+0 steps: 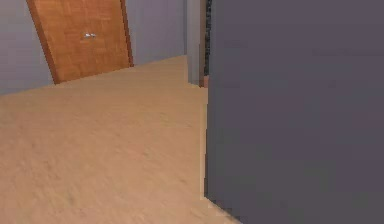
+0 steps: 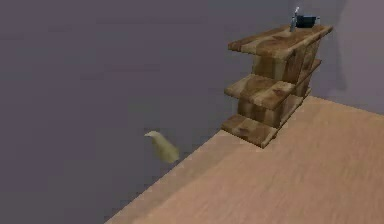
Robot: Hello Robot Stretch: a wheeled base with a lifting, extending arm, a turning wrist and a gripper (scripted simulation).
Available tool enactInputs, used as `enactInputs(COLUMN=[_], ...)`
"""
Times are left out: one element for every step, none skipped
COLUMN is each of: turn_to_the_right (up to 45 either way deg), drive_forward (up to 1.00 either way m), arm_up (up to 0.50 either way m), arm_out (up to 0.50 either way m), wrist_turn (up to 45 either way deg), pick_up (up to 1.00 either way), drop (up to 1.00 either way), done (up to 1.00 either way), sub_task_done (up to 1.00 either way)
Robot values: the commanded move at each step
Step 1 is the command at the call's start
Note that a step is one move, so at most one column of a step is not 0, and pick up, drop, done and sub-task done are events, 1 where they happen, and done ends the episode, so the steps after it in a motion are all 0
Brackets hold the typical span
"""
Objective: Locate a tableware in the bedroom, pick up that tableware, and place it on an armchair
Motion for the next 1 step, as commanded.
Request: enactInputs(turn_to_the_right=[0.0], drive_forward=[0.25], arm_up=[0.00], arm_out=[0.00], wrist_turn=[0.0], pick_up=[0.00], drop=[0.00], done=[0.00], sub_task_done=[0.00])
